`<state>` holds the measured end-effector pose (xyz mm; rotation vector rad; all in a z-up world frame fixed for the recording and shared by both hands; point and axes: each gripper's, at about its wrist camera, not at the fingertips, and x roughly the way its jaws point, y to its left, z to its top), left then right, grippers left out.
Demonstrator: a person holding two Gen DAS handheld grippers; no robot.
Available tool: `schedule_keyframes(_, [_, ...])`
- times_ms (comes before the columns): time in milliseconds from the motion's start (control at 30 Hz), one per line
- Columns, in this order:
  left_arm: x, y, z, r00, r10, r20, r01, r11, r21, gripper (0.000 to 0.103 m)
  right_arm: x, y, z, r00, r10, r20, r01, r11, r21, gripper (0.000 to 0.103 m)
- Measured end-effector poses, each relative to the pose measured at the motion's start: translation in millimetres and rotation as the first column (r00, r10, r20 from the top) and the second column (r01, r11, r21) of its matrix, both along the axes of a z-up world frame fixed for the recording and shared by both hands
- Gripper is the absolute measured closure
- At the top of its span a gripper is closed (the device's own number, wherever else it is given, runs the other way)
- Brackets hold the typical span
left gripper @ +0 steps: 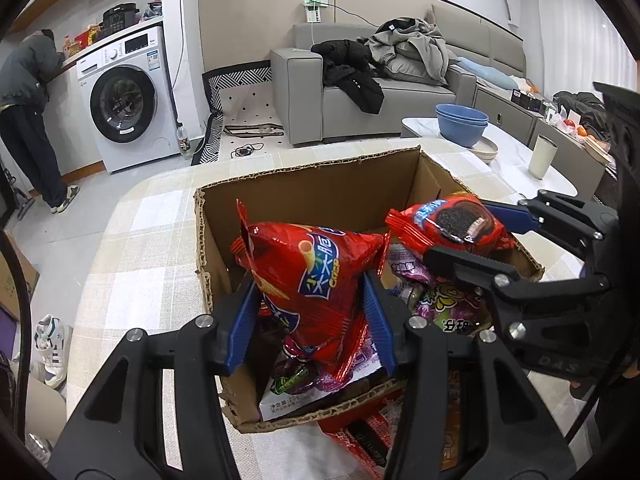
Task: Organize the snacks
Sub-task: 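Open both grippers to release the red bags into the box, then move both open grippers back toward the remaining bags beside the box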
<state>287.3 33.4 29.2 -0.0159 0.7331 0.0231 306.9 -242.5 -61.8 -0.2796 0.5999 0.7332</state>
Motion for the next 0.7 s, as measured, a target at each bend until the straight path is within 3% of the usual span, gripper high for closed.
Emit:
schedule_keyframes(167, [-2.4,-1.2,1.6,1.000,-0.004,-0.020,0.004,1.000,-0.003,0.051,-13.5,-10.1,5.8,1.000,0.007,0.001,-0.007,1.000,0.013,0.038])
schedule_keyframes(233, [-8.0,-1.1,5.0,1.000,-0.014,-0.011,0.013,1.000,-0.013,0.036,-20.9,-18.3,11.0,1.000,-0.011,0.030,0.010,0.999,0.032,0.018])
schedule_keyframes(300, [-16.8,-0.1,10.9,1.000,-0.025,0.002,0.025,0.999,-0.034,0.021,-27.1,-28.5,16.6,0.997,-0.044,0.057,0.041,0.998,0.055,0.013])
schedule_keyframes(400, [-30.4,0.1,19.5,1.000,-0.017,0.016,0.018,0.999,-0.036,0.017,-33.7,-44.6,22.1,0.996,-0.075,0.041,0.072,0.994,0.087,0.006])
schedule_keyframes(433, [-35.1,0.5,21.8,1.000,-0.013,0.017,0.013,0.999,-0.034,0.011,-35.8,-50.1,23.4,0.995,-0.091,0.038,0.087,0.992,0.095,0.003])
schedule_keyframes(500, [-44.2,1.1,25.3,1.000,-0.003,0.023,0.004,0.999,-0.040,0.001,-41.7,-61.2,24.2,0.993,-0.114,0.030,0.110,0.988,0.108,0.001])
schedule_keyframes(700, [-76.3,4.4,35.3,0.999,0.012,0.033,-0.010,0.998,-0.059,0.001,-59.9,-89.3,19.4,0.990,-0.140,-0.026,0.143,0.976,0.165,0.001])
